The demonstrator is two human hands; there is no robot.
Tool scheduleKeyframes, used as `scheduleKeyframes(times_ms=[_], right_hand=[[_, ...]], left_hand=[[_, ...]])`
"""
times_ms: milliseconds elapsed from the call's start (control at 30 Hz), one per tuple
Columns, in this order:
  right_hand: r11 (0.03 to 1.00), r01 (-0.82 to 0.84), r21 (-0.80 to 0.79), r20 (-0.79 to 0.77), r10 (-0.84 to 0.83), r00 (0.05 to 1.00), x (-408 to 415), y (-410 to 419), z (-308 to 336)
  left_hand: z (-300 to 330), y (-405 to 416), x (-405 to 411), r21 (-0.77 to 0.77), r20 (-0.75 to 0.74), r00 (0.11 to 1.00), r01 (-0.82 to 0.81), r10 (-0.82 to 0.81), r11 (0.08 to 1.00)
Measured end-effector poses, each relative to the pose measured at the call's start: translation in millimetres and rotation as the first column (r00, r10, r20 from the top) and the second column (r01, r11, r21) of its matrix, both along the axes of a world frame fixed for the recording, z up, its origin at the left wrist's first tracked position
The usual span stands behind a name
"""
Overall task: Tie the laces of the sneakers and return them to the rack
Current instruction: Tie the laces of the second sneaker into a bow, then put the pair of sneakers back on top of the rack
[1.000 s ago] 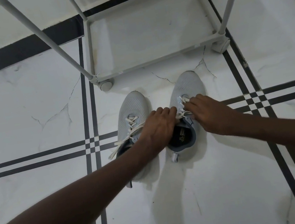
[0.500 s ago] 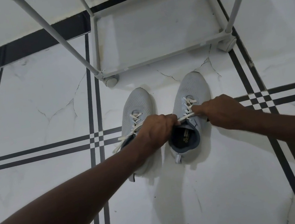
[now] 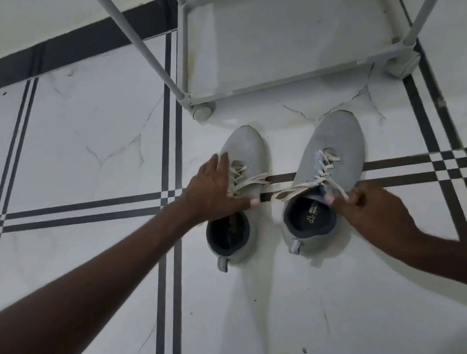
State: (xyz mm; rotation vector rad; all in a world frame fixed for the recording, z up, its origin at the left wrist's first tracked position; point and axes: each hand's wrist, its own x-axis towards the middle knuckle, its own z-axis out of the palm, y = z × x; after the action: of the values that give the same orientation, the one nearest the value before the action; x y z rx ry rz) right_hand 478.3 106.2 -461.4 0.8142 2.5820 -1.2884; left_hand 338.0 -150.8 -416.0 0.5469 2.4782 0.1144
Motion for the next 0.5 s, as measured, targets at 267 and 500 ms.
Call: scheduleKeyframes(times_ms=[267, 500], right_hand=[[0.97, 0.118, -0.214, 0.332, -0.041, 0.942, 7, -14, -7], [0.986, 0.063, -0.156, 0.343, -0.006, 0.939, -11, -17, -11]], left_hand=[[-33, -43, 30, 0.051, 0.086, 0.971, -0.228, 0.223, 0.972], [-42, -32, 42, 0.156, -0.193, 0.928, -0.29, 0.318, 0.944]])
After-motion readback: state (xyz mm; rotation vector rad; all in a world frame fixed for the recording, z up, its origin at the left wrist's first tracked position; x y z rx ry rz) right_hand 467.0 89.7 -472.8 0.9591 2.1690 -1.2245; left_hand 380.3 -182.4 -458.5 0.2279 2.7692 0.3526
